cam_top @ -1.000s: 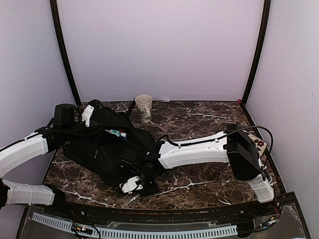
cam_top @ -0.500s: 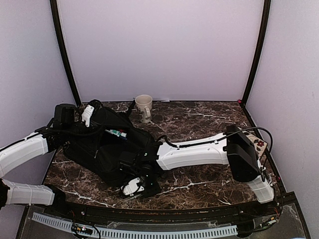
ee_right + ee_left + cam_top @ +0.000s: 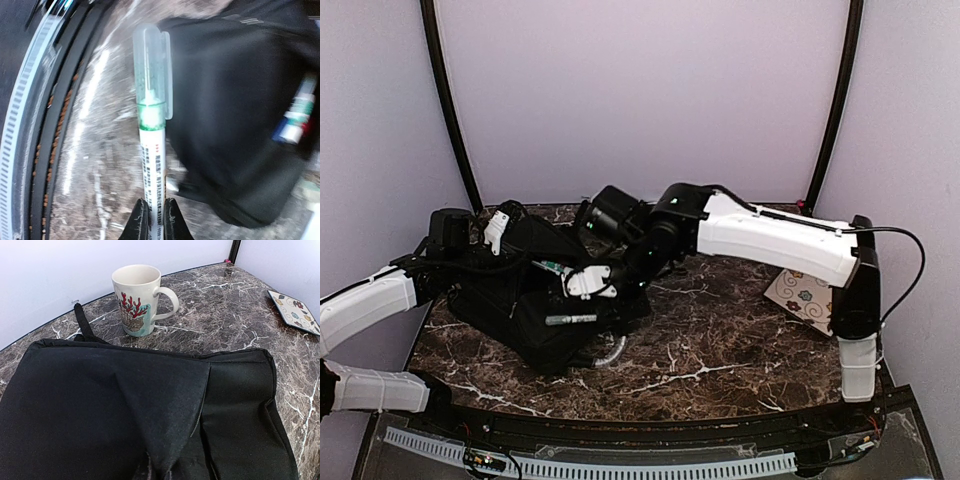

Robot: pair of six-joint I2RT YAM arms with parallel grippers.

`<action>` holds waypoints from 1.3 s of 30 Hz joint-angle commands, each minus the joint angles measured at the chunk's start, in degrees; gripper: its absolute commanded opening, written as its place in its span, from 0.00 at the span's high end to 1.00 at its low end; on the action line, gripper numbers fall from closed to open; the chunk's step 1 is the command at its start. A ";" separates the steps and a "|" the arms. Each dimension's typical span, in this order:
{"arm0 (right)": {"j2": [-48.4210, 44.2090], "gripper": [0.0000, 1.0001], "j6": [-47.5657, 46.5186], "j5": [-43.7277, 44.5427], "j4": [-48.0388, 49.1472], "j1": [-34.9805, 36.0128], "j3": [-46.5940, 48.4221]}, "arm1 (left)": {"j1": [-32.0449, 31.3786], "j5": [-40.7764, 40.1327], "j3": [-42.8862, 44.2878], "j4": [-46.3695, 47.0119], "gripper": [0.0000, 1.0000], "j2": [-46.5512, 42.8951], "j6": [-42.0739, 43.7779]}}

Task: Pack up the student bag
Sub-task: Place the pen in the second largest pocket of the bag.

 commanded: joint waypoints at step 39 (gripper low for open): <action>25.45 0.92 -1.07 22.32 37.42 -4.28 14.62 | -0.82 6.06 1.25 7.72 1.00 -2.66 -0.50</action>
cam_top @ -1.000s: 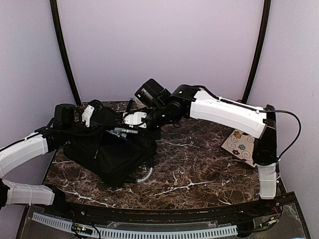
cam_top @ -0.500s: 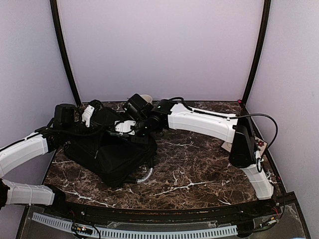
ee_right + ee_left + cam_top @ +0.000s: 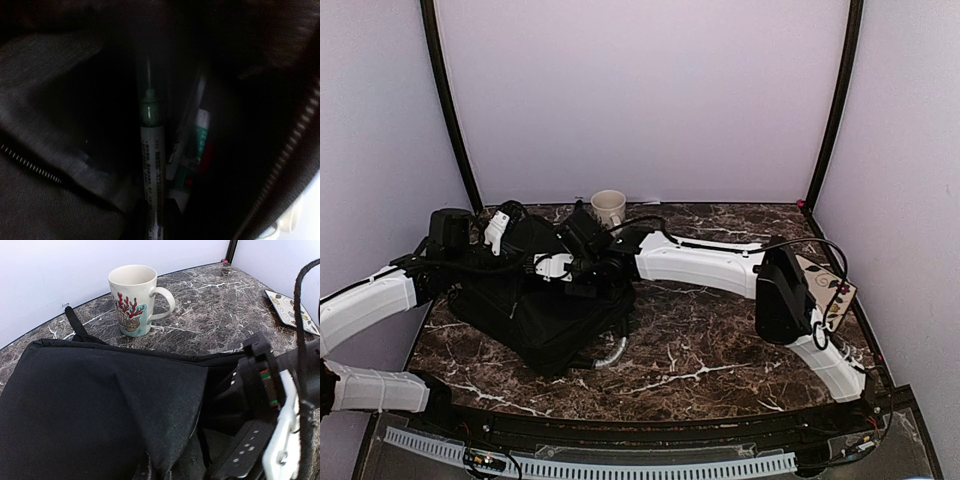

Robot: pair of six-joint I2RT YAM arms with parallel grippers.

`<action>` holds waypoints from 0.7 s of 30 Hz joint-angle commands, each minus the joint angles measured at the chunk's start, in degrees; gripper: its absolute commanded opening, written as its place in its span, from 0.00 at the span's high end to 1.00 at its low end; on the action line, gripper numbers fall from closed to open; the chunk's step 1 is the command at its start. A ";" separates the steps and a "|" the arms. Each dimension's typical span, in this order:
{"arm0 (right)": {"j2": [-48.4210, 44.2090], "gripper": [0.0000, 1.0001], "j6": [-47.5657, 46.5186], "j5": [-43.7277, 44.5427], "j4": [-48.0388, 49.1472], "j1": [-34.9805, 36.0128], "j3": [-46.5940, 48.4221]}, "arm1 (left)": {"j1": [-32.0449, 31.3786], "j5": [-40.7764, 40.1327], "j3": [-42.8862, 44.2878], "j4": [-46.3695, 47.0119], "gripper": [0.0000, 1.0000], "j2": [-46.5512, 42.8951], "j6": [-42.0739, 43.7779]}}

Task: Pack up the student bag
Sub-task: Place the pen in the second largest pocket of the bag.

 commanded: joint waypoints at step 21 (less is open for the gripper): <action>2.07 0.67 -10.49 14.85 36.42 2.25 -9.67 | -0.77 4.76 1.15 7.97 1.00 -2.52 -0.53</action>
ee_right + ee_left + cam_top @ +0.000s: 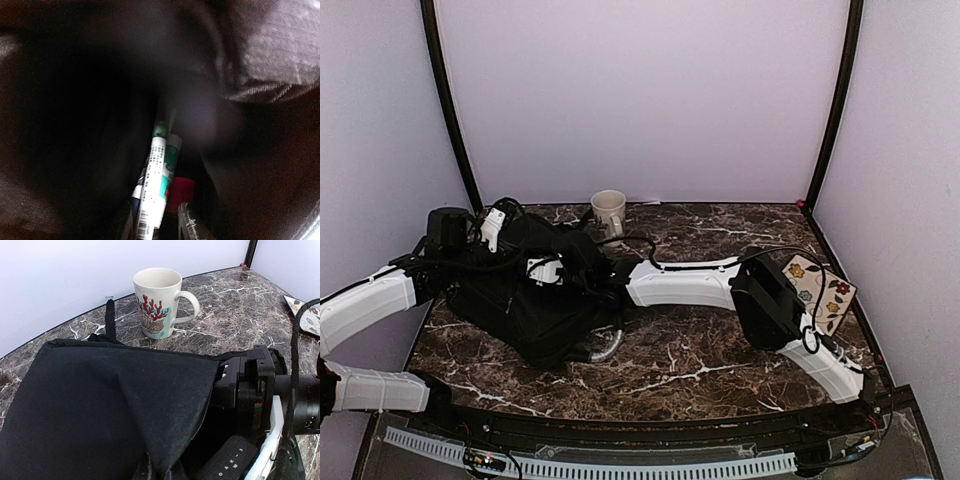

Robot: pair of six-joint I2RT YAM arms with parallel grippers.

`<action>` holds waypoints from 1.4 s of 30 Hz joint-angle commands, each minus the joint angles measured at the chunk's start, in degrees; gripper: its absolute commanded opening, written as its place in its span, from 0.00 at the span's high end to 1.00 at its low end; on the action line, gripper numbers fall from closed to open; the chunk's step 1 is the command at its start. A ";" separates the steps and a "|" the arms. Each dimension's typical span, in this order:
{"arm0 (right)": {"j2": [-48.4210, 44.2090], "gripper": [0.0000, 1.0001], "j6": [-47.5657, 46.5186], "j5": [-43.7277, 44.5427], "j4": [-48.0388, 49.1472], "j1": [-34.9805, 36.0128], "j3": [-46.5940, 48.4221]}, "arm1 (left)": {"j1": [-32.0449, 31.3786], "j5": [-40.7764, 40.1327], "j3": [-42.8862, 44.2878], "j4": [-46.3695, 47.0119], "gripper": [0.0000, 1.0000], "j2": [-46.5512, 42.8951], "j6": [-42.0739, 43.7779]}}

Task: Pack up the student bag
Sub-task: Place the pen in the second largest pocket of the bag, then move the student bag to the center of the board.

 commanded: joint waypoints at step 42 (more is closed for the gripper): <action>-21.41 0.50 39.18 -39.33 -29.00 -13.68 -21.92 | -3.14 13.72 2.61 4.52 1.00 4.47 -0.14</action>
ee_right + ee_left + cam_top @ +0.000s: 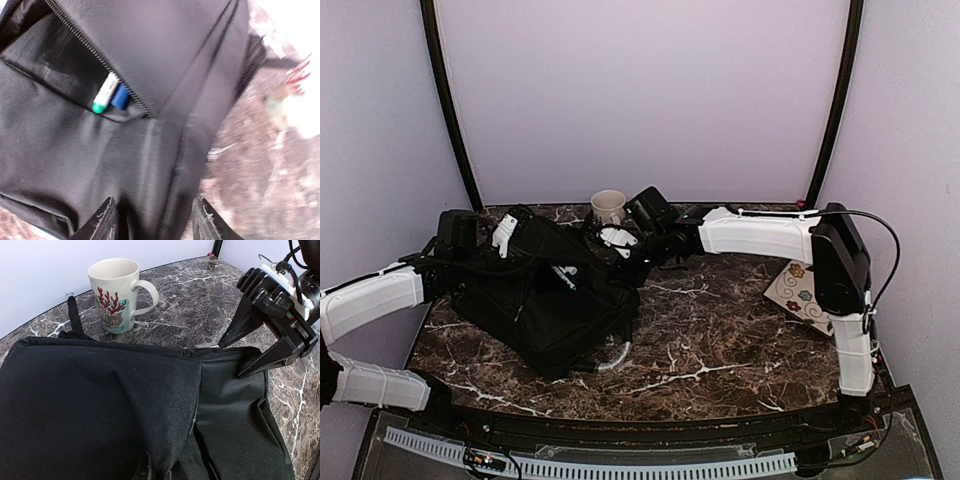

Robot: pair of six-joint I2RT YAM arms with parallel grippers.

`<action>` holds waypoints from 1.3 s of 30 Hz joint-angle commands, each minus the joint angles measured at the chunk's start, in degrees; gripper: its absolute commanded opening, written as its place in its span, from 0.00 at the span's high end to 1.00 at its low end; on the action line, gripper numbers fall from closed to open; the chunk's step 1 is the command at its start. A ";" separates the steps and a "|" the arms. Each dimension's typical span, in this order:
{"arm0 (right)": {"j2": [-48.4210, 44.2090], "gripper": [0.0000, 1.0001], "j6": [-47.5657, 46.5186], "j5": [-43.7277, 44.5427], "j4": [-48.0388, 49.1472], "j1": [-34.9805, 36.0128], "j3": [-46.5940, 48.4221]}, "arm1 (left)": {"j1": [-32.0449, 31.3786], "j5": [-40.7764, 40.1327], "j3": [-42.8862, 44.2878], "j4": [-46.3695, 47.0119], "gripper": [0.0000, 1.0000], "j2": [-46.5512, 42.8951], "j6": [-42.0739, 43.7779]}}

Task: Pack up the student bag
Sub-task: Move the student bag to the center of the board.

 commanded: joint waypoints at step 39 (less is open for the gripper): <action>-18.27 0.60 0.00 -29.77 -8.11 -11.97 -12.07 | -27.61 -45.70 -0.43 -24.72 0.31 -20.06 -38.46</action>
